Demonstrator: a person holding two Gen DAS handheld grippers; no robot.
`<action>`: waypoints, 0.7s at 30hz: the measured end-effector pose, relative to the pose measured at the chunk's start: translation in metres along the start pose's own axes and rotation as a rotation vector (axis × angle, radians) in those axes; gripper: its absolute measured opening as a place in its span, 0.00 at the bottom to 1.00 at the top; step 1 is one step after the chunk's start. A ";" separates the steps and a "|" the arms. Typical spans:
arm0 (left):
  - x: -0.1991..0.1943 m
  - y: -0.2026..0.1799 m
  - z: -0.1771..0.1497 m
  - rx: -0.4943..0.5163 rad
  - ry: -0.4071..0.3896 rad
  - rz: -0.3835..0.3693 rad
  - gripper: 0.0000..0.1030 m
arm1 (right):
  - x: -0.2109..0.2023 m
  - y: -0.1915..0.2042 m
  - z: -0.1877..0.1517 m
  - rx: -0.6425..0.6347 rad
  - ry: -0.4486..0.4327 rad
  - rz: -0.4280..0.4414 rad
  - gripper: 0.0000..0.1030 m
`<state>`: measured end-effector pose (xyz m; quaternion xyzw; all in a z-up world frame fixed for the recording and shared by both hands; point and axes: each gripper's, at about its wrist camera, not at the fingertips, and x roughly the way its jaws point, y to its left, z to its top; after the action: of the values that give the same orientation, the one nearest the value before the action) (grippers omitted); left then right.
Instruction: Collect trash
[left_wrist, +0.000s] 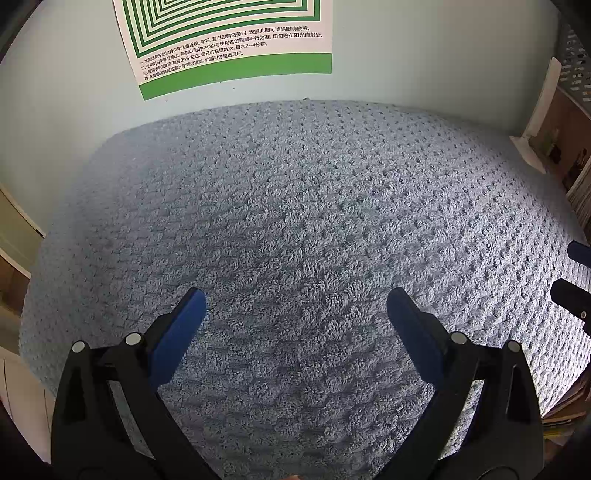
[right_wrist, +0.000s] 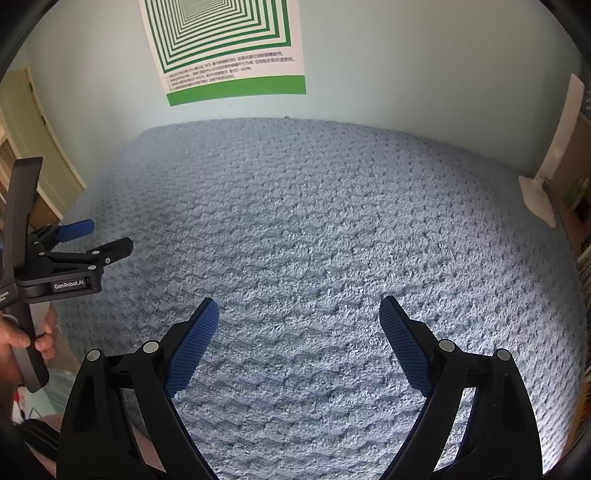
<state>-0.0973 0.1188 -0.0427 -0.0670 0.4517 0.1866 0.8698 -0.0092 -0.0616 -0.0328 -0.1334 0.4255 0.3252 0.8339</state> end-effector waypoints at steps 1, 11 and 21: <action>0.000 0.000 0.000 0.000 0.001 -0.001 0.93 | 0.000 0.000 0.000 0.000 0.001 0.000 0.86; 0.003 0.000 -0.002 -0.002 0.010 0.005 0.93 | 0.002 -0.002 -0.001 0.005 0.010 0.002 0.86; 0.004 0.002 -0.007 -0.010 0.019 0.009 0.93 | 0.003 0.000 -0.002 0.001 0.016 0.003 0.86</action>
<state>-0.1012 0.1196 -0.0503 -0.0713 0.4592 0.1921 0.8644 -0.0092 -0.0619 -0.0362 -0.1348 0.4325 0.3251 0.8301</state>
